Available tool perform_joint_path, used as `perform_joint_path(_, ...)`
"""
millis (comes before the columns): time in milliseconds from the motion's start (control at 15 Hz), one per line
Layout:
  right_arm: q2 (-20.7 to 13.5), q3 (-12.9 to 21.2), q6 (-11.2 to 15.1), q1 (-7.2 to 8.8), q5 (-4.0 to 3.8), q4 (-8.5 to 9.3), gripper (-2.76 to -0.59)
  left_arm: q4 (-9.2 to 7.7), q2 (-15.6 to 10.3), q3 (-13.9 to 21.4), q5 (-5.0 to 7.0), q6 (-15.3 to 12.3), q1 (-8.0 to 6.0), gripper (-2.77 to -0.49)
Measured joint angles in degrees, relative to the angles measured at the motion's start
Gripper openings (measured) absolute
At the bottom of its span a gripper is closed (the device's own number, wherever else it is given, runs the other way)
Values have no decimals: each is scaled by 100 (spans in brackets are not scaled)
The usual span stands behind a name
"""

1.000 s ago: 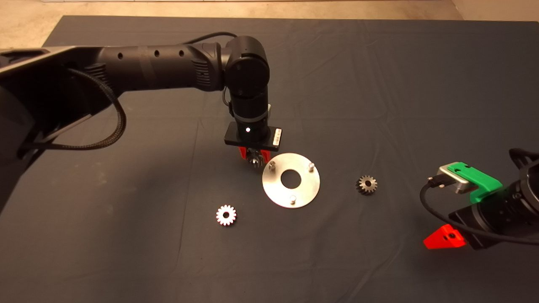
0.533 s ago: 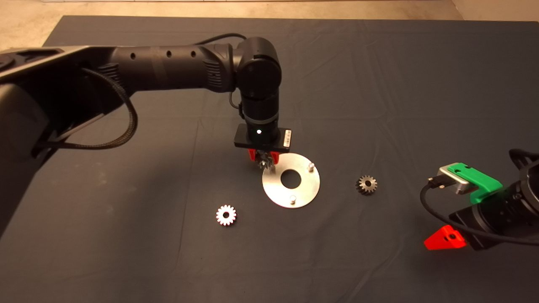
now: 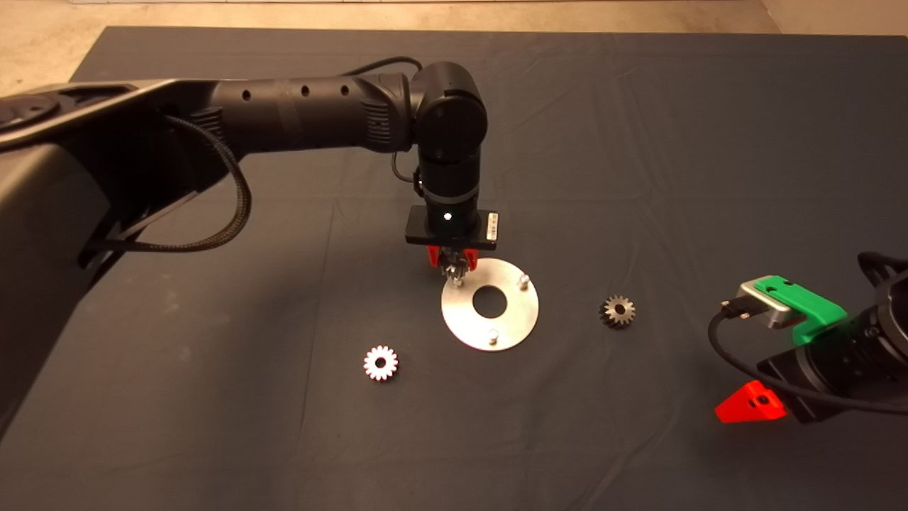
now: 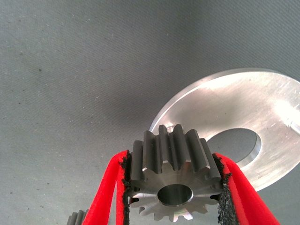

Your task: Install three planetary gears onto the carrier pins

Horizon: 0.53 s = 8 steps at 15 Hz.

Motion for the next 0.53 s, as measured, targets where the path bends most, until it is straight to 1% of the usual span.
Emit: perform_joint_path(533,-2,0,0,0,2,0,-60,-2,-1,0,0,0,2,-240)
